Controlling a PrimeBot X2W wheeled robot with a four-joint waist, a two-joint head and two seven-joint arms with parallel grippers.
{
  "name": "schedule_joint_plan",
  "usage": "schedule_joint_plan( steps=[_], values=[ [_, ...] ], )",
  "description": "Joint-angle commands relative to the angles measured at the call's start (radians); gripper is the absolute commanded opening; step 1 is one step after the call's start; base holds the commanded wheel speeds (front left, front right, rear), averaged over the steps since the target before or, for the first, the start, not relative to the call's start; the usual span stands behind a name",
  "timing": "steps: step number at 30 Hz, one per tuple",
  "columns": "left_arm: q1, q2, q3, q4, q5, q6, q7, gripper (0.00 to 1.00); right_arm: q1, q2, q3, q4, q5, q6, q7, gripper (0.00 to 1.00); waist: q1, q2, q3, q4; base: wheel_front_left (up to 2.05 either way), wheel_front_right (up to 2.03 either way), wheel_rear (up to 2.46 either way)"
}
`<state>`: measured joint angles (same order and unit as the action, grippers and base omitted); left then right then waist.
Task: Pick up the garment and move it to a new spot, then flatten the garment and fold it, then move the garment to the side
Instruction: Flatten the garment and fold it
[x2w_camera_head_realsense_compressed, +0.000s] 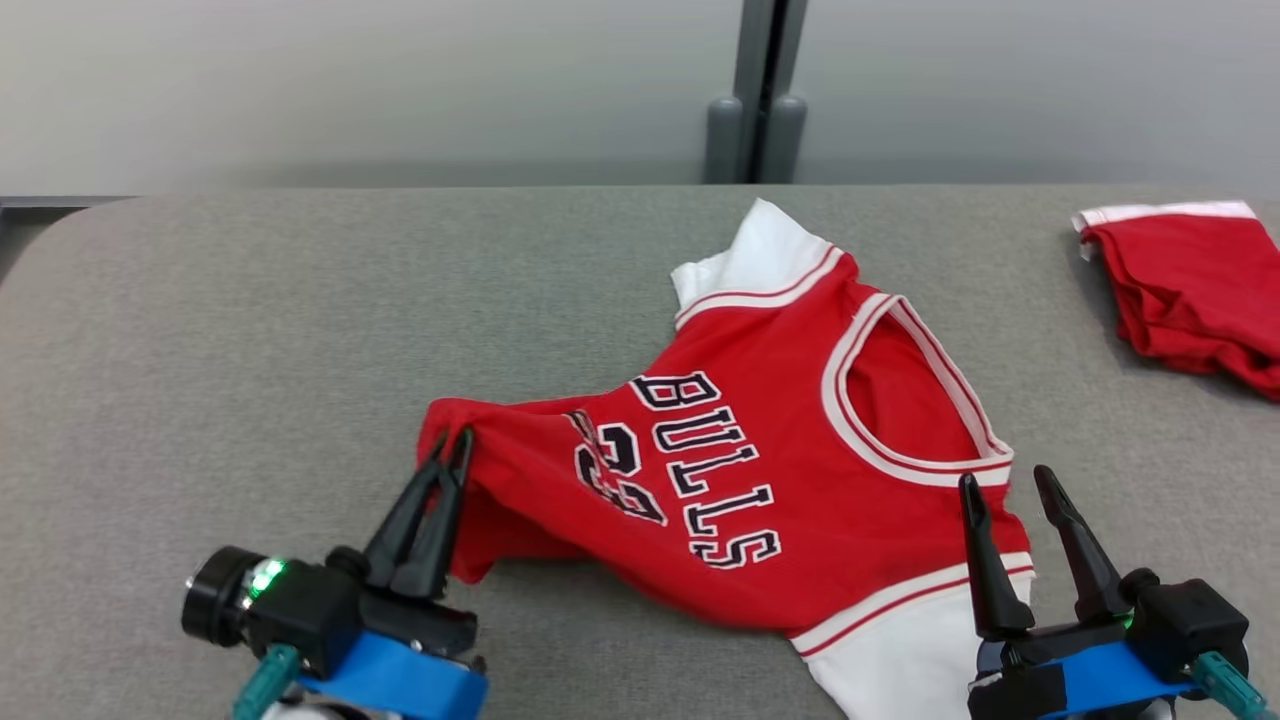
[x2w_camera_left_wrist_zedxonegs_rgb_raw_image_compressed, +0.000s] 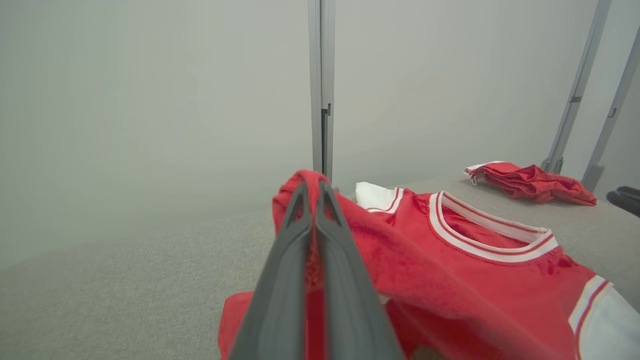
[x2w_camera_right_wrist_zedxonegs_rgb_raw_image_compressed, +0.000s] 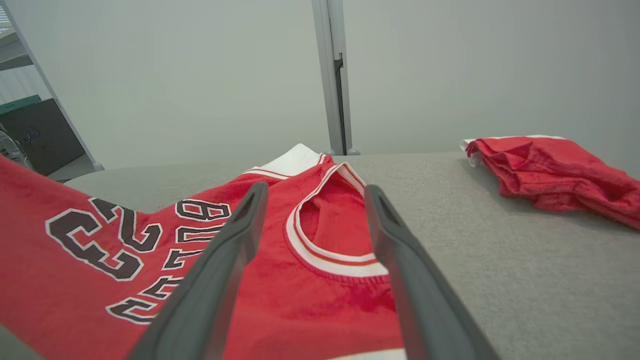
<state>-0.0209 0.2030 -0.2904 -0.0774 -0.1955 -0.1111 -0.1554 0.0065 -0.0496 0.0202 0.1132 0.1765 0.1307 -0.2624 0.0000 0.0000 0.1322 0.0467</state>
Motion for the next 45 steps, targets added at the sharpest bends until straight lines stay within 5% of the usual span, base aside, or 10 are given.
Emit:
schedule_joint_plan(
  steps=[1, 14, 27, 28, 29, 30, 45],
  values=[
    [-0.030, 0.009, 0.013, 0.021, -0.003, -0.001, -0.013, 0.00, -0.015, -0.002, -0.003, 0.003, -0.005, 0.000, -0.003, 1.00, 0.0000, 0.0000, 0.003, -0.012, 0.00, 0.00, 0.00],
    [-0.291, 0.071, 0.065, 0.335, -0.026, -0.011, -0.081, 0.00, -0.060, -0.002, -0.013, 0.012, 0.002, 0.000, -0.003, 1.00, 0.0000, 0.0000, 0.085, -0.119, 0.00, 0.00, 0.00],
    [-0.516, 0.098, 0.027, 0.671, -0.057, -0.021, -0.109, 0.00, -0.101, -0.002, -0.018, 0.038, -0.002, 0.000, -0.003, 1.00, 0.0000, 0.0000, 0.134, -0.146, 0.00, 0.00, 0.00],
    [-0.527, 0.098, 0.024, 0.690, -0.059, -0.021, -0.110, 0.07, -0.103, -0.002, -0.016, 0.041, -0.003, 0.000, -0.003, 1.00, 0.0000, 0.0000, 0.134, -0.145, 0.00, 0.00, 0.00],
    [-0.537, 0.094, 0.023, 0.701, -0.061, -0.019, -0.110, 0.68, -0.105, -0.002, -0.017, 0.043, -0.003, 0.000, -0.003, 1.00, 0.0000, 0.0000, 0.135, -0.144, 0.00, 0.00, 0.00],
    [-0.539, 0.091, 0.022, 0.714, -0.060, -0.019, -0.110, 1.00, -0.106, -0.002, -0.016, 0.046, -0.003, 0.000, -0.003, 1.00, 0.0000, 0.0000, 0.134, -0.143, 0.00, 0.00, 0.00],
    [-0.352, 0.014, 0.066, 0.606, -0.053, -0.020, -0.110, 1.00, -0.068, -0.002, -0.019, 0.071, 0.004, 0.000, -0.003, 1.00, 0.0000, 0.0000, 0.076, -0.079, 0.00, 0.00, 0.00]
  ],
)
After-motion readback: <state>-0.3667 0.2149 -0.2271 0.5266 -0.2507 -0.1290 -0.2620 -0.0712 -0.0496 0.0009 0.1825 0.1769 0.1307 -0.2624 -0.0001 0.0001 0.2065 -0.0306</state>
